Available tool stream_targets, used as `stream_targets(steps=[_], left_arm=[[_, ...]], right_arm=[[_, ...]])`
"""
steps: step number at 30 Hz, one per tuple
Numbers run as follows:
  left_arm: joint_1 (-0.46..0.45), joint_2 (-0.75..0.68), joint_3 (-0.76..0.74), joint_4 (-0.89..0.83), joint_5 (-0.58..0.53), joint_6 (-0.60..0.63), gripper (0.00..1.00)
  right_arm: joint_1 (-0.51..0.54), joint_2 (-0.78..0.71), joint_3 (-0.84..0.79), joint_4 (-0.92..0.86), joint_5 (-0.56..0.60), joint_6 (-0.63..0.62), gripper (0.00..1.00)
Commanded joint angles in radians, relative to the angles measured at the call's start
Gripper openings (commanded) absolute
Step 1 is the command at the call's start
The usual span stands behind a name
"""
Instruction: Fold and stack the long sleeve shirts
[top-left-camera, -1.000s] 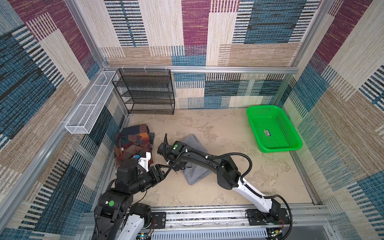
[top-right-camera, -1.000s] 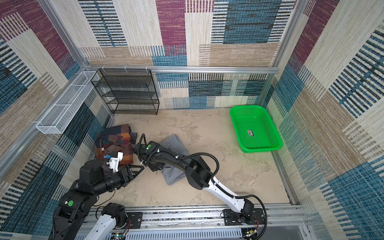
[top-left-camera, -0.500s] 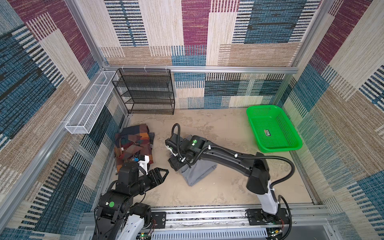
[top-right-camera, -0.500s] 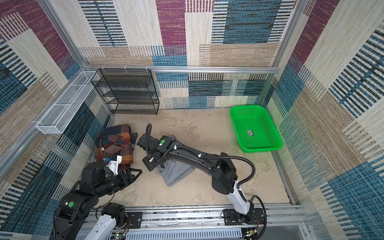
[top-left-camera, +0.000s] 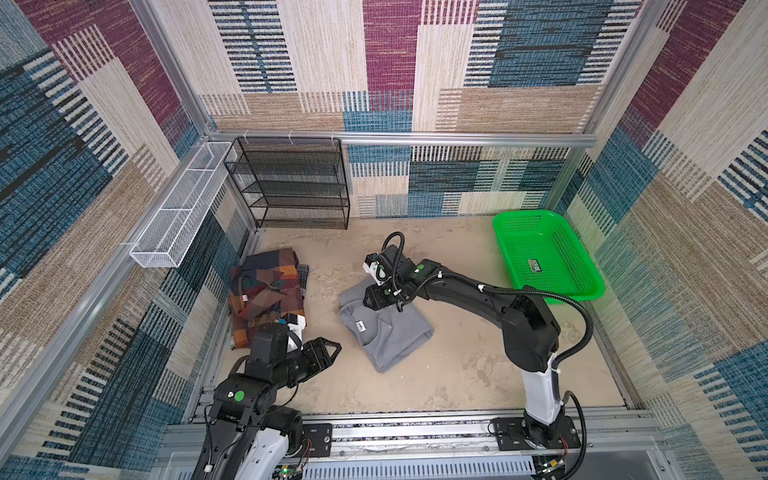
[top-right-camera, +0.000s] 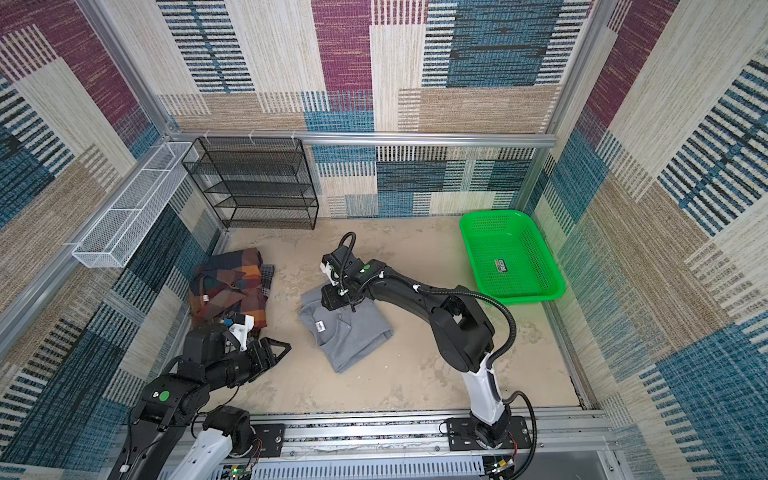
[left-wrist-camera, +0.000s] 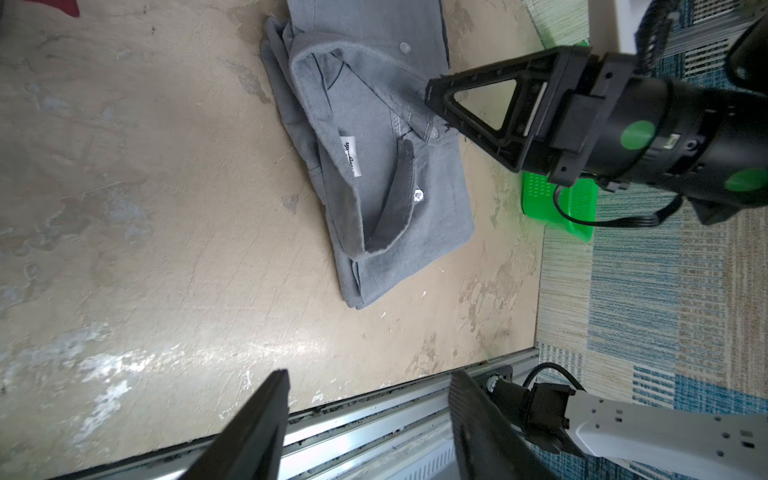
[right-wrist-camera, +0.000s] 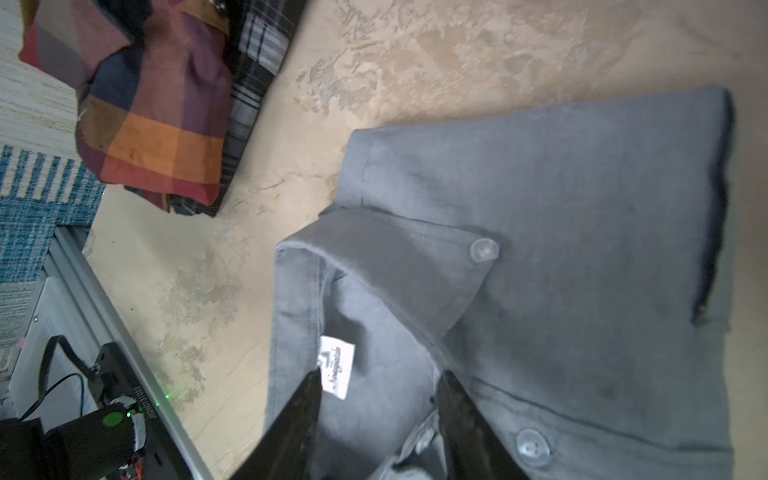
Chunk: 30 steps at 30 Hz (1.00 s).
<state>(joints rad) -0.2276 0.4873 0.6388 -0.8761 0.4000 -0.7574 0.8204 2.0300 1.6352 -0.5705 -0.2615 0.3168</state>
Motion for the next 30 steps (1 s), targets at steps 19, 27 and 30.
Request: stream_targets(steps=[19,27,30], left_arm=[[0.001,0.002,-0.083,0.099,0.009,-0.069,0.63],[0.001,-0.001,-0.093,0.102,0.008,-0.08,0.63],[0.001,-0.002,-0.094,0.099,0.01,-0.082,0.62]], right_arm=[[-0.009,-0.224,-0.25,0.266,-0.09,0.039,0.47],[-0.067,-0.06,-0.19,0.254,-0.061,0.028,0.44],[-0.045,-0.042,-0.236,0.316,-0.131,0.065,0.43]])
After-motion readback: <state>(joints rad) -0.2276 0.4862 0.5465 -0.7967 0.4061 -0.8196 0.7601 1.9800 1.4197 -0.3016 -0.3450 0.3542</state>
